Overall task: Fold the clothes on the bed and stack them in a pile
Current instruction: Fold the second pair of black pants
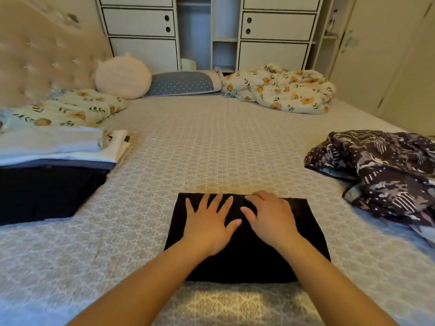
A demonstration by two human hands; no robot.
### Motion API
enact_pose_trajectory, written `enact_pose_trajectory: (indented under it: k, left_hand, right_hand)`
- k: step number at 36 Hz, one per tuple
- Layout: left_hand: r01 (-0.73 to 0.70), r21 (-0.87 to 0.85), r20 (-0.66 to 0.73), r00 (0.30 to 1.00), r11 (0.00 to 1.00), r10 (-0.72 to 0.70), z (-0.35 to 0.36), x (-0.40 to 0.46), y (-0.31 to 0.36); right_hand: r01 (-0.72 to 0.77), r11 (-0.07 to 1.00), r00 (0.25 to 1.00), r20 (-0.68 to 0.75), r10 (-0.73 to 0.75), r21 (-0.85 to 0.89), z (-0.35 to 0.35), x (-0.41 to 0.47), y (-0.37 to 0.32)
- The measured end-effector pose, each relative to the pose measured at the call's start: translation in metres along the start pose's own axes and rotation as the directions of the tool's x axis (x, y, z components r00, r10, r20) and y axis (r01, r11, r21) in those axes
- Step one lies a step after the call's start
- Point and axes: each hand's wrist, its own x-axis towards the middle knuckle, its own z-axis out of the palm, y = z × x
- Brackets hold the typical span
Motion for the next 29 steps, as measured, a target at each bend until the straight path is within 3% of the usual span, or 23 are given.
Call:
enact_pose_trajectory:
  k: [5, 11, 14, 17, 20, 22, 25, 29]
  left_hand:
    - [0.039, -0.061, 0.036, 0.999, 0.997, -0.037, 0.019, 0.014, -0.012]
    - [0.029, -0.093, 0.058, 0.998, 0.995, -0.023, 0.020, 0.017, -0.014]
    - [0.071, -0.109, 0.036, 0.997, 0.991, -0.067, 0.018, 0.005, -0.018]
    - [0.223, -0.188, 0.039, 0.975, 0.957, -0.219, 0.019, -0.016, -0.032]
    - [0.388, -0.484, 0.138, 0.919, 0.784, -0.369, 0.019, -0.038, -0.049]
    - [0.412, -0.622, 0.178, 0.903, 0.666, -0.392, 0.018, -0.049, -0.054]
    - [0.396, -0.746, 0.203, 0.901, 0.534, -0.384, 0.014, -0.057, -0.053]
    - [0.450, -0.845, 0.340, 0.869, 0.288, -0.360, 0.001, -0.054, -0.051]
  right_hand:
    - [-0.027, 0.999, 0.976, 0.217, 0.022, 0.020, 0.026, -0.004, 0.010]
    - [-0.038, 0.993, 0.942, 0.337, 0.000, 0.108, 0.028, 0.005, 0.018]
    - [-0.094, 0.987, 0.968, 0.244, 0.060, 0.128, 0.023, -0.005, 0.025]
    - [-0.306, 0.946, 0.946, 0.143, 0.290, 0.104, 0.018, -0.023, 0.035]
    - [-0.538, 0.791, 0.839, 0.275, 0.470, 0.291, 0.010, -0.037, 0.049]
    - [-0.611, 0.690, 0.791, 0.330, 0.515, 0.388, 0.008, -0.042, 0.054]
    - [-0.632, 0.583, 0.775, 0.387, 0.500, 0.511, 0.006, -0.047, 0.054]
    - [-0.675, 0.343, 0.727, 0.508, 0.462, 0.654, -0.003, -0.048, 0.049]
